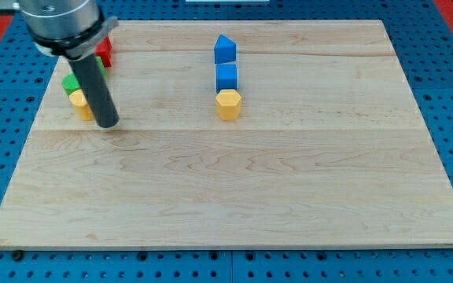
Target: Move the yellow hexagon diagonal to the bottom left of the yellow heart
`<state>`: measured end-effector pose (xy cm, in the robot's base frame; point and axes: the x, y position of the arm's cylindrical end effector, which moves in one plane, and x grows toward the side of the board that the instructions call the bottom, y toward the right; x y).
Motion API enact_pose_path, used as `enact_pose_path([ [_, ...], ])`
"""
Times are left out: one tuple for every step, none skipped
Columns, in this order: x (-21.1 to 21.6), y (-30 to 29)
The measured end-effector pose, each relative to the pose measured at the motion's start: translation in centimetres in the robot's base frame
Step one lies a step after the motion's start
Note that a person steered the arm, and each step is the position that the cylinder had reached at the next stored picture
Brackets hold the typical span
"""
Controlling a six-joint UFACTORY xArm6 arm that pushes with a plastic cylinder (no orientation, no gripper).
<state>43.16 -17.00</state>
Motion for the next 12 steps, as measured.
enact_pose_path([
  [-1.9,1.8],
  [-5.3,4.4],
  [-6.2,10.8],
  [-6.7,17.5],
  [-4.9,21.3],
  [-0.9,19.1],
  [-0.3,13.1],
  [-0.3,15.6],
  [-2.6,18.3],
  [-4.6,16.1],
  [-2.8,10.5],
  [0.1,6.1],
])
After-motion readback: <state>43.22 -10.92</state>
